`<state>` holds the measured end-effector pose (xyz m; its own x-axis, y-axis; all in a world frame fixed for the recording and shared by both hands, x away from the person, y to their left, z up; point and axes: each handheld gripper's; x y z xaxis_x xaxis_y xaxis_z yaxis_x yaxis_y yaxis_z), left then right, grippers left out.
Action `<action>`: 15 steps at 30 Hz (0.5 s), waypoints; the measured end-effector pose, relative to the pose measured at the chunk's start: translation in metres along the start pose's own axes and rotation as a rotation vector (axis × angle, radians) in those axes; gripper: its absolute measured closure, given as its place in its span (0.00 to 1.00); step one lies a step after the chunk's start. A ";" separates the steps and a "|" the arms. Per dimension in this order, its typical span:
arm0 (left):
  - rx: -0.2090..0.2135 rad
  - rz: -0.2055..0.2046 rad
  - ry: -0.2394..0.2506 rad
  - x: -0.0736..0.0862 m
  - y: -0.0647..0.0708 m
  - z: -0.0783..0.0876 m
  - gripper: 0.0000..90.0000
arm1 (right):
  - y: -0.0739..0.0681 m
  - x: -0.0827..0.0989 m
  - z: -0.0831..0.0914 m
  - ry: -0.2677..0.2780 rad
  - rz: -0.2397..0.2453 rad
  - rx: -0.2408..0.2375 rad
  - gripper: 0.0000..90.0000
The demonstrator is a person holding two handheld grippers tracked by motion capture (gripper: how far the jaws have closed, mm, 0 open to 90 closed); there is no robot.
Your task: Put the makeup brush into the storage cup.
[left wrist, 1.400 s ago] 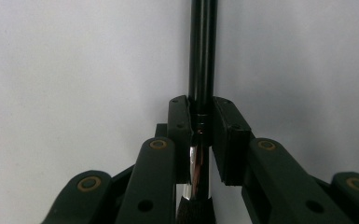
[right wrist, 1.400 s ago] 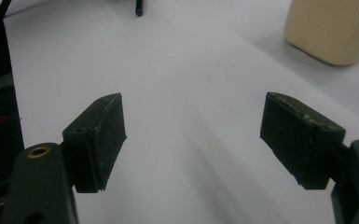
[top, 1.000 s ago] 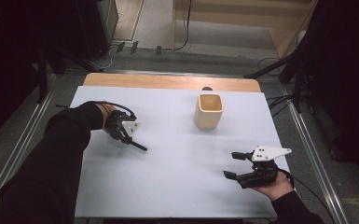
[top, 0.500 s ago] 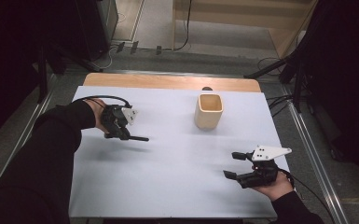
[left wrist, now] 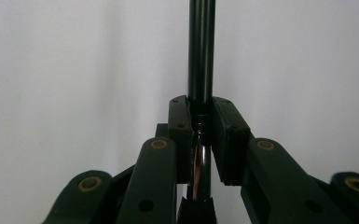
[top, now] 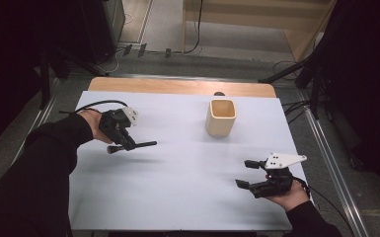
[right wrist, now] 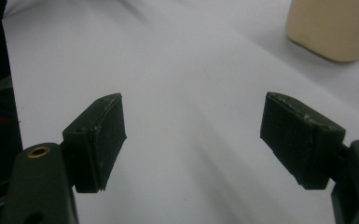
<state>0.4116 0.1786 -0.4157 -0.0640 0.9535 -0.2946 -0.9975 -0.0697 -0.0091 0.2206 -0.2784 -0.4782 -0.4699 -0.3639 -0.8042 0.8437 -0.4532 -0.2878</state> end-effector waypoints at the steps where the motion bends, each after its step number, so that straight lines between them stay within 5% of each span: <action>1: 0.001 0.007 0.012 0.002 0.002 0.000 0.89 | 0.000 0.000 0.000 0.000 0.000 -0.002 0.26; 15: -0.029 0.242 0.049 0.009 0.006 0.006 0.88 | 0.001 -0.006 -0.004 0.007 0.015 -0.018 0.26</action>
<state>0.4046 0.1885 -0.4132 -0.2988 0.8927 -0.3374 -0.9520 -0.3033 0.0406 0.2249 -0.2735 -0.4760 -0.4551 -0.3652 -0.8121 0.8552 -0.4332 -0.2845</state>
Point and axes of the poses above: each handheld gripper's, and its own axes: z roughly backward along the jaws, x roughly out of its underside, y roughly to its right, and after that the axes turned 12 degrees about -x, right-handed
